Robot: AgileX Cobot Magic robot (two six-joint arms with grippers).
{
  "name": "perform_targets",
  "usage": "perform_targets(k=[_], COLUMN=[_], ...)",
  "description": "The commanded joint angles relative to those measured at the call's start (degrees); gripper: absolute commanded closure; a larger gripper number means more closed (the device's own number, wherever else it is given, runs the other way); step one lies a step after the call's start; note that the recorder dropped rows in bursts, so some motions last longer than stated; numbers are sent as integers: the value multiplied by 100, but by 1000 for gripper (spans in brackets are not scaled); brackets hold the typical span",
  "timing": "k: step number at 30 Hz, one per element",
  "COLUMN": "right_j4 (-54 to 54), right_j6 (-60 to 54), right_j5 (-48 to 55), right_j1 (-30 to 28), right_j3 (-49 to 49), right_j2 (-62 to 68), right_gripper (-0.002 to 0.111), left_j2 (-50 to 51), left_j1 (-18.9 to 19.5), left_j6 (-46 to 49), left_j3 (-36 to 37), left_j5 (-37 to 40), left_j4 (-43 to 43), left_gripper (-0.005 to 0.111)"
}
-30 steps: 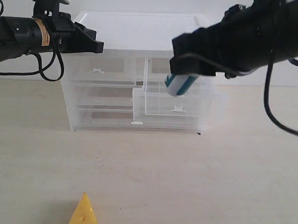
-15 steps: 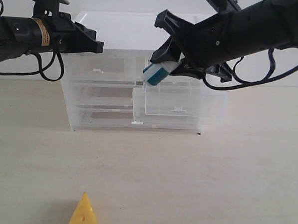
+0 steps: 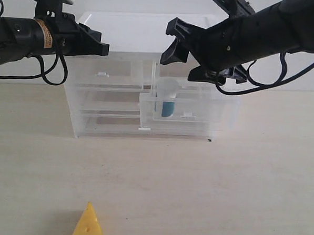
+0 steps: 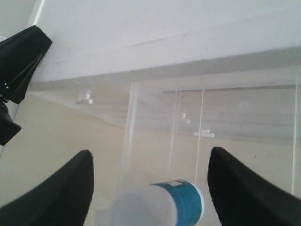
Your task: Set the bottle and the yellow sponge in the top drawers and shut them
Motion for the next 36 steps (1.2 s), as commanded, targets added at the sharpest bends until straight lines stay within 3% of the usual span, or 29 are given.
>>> perform_targets(k=[1, 3, 6, 13, 19, 26, 36], right_j4=[-194, -195, -195, -44, -57, -81, -1459], right_j6=[-863, -2147, -3133, -3786, -4080, -4266, -3578], right_j5=[49, 343, 1222, 1800, 902, 474, -272], right_j1=[-100, -89, -89, 87, 530, 530, 440], right_j3=[-30, -30, -30, -30, -30, -30, -30], right_j2=[-235, -499, -770, -566, -210, 208, 16], right_gripper=[47, 64, 108, 108, 108, 108, 108], left_j2=[90, 90, 90, 90, 90, 90, 90], left_j1=[-27, -27, -27, -17, -17, -17, -17], left_j6=[-11, -11, -11, -11, -11, -11, -11], left_j3=[53, 53, 53, 53, 53, 53, 53], left_j5=[325, 325, 325, 325, 325, 325, 325], left_j4=[89, 89, 89, 89, 89, 89, 89], left_gripper=[103, 103, 103, 103, 103, 103, 103])
